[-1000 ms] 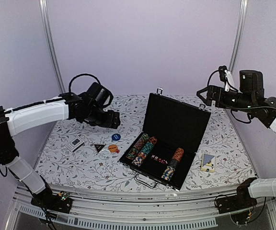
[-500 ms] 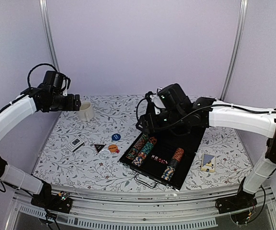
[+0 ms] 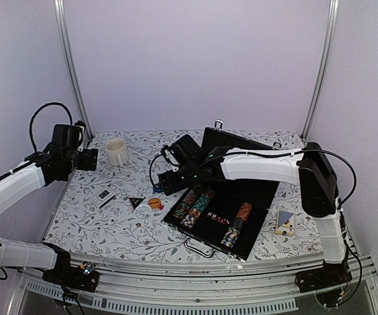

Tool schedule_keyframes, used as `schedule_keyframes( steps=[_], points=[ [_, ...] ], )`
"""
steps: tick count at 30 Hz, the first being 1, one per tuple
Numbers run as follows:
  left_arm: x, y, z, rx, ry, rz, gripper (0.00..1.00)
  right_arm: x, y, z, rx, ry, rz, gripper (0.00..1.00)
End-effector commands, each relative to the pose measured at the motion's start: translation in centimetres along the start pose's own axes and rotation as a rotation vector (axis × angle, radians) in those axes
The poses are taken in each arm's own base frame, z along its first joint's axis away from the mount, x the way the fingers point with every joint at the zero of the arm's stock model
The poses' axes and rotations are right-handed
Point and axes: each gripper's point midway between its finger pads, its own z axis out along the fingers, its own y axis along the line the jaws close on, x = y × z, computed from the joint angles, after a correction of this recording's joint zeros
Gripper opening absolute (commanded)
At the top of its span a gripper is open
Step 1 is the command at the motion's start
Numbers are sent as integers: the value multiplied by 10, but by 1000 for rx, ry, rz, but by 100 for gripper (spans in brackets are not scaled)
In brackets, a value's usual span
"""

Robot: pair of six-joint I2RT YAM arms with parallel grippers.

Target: Pack up texas hold em set

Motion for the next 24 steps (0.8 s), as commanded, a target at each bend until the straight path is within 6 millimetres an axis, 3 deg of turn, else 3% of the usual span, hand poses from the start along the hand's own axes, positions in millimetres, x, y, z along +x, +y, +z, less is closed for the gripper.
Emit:
schedule_keyframes(
  steps=[1, 4, 6, 10, 24],
  points=[
    [-20, 10, -3, -43, -96, -38, 96, -10, 0, 26, 26, -13, -84, 80],
    [-15, 1, 1, -4, -74, -46, 96, -10, 1, 42, 27, -13, -120, 81],
    [-14, -5, 4, 24, -65, -49, 96, 3, -3, 64, 43, 14, -145, 82],
    [-15, -8, 6, 36, -61, -51, 95, 7, -7, 82, 65, 17, -176, 83],
    [-15, -10, 5, 45, -65, -56, 95, 15, -33, 120, 101, 26, -196, 86]
  ],
)
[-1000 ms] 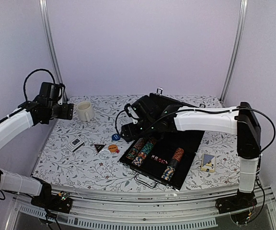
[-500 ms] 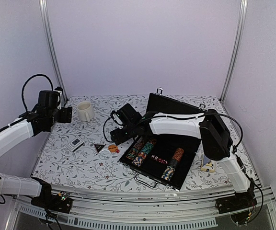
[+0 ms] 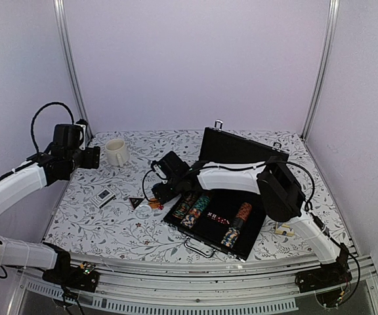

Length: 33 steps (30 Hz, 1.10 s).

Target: Pack up texas hold em set

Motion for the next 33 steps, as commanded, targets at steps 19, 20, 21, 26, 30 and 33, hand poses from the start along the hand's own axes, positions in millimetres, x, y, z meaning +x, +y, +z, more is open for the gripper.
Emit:
schedule_keyframes(
  steps=[19, 20, 21, 26, 30, 33],
  points=[
    [-5, -6, 6, 23, -6, -17, 95, -6, 5, 37, -73, -55, -152, 76],
    [-4, -6, 6, 23, -5, -16, 95, -6, 5, 39, -76, -57, -156, 75],
    [-4, -6, 6, 23, -3, -15, 94, -5, 5, 40, -77, -57, -158, 74],
    [-3, -7, 8, 27, 1, -13, 94, -2, 6, 42, -84, -52, -167, 67],
    [-2, -9, 9, 32, 5, -11, 95, 0, 9, 39, -104, -38, -169, 62],
    [-2, -10, 9, 34, 7, -11, 94, 2, 14, 35, -127, -26, -168, 57]
  ],
)
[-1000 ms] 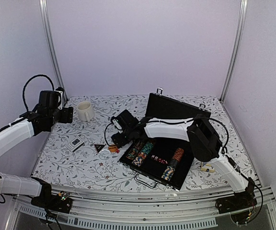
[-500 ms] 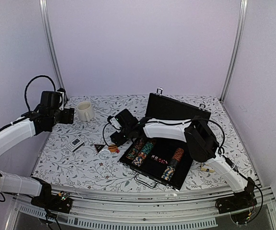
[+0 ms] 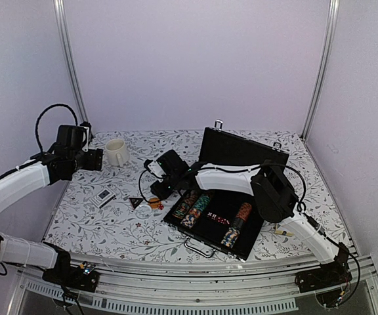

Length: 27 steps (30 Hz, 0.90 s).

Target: Pack up texas hold em set

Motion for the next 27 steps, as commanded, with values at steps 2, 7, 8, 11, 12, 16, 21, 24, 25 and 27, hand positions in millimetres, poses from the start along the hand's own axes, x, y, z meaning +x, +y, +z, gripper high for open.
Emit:
schedule_keyframes(
  steps=[2, 7, 8, 11, 12, 16, 21, 24, 25, 27],
  points=[
    [-11, -1, 1, 9, -26, -26, 95, 28, 11, 5, -52, 83, -6, 55],
    [-11, -1, 0, 10, -27, -28, 94, 35, 28, -5, -69, 106, -29, 53],
    [-12, -1, 0, 10, -29, -28, 94, 36, 31, -7, -76, 112, -30, 53],
    [-12, 0, -2, 11, -31, -29, 94, 40, 41, -15, -95, 124, -23, 51],
    [-12, 0, -2, 10, -31, -31, 94, 40, 43, -17, -98, 126, -19, 51],
    [-14, 1, -3, 11, -36, -33, 94, 38, 52, -28, -97, 129, -17, 49],
    [-14, 1, -4, 10, -38, -34, 94, 19, 51, -39, -82, 89, 48, 48],
    [-14, 1, -4, 10, -39, -35, 94, 3, 50, -46, -82, 53, 71, 48],
    [-14, 1, -4, 11, -38, -34, 94, -2, 50, -49, -84, 41, 76, 48],
    [-13, 1, -3, 13, -36, -35, 94, -11, 50, -54, -84, 22, 83, 48]
  ],
)
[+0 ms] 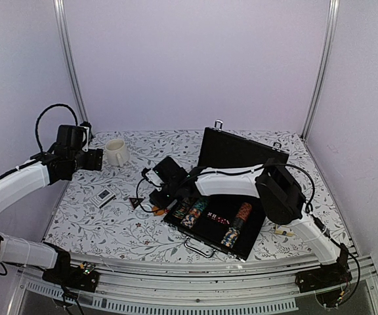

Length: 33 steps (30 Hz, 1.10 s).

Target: Pack up texas hold em set

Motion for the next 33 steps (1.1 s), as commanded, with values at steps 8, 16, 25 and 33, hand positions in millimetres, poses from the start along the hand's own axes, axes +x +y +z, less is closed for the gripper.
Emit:
schedule_keyframes(
  steps=[8, 16, 25, 33],
  points=[
    [-13, -2, -2, 27, -32, -36, 94, -44, 9, -51, -25, -77, 43, 49],
    [-13, -2, -3, 25, -31, -37, 94, -41, 18, -63, -27, -67, 26, 49],
    [-13, -2, -3, 27, -33, -36, 94, -29, 4, -125, 60, -69, 46, 48],
    [-14, 0, -5, 23, -38, -38, 94, 52, -11, -167, 115, 48, 115, 48]
  ],
)
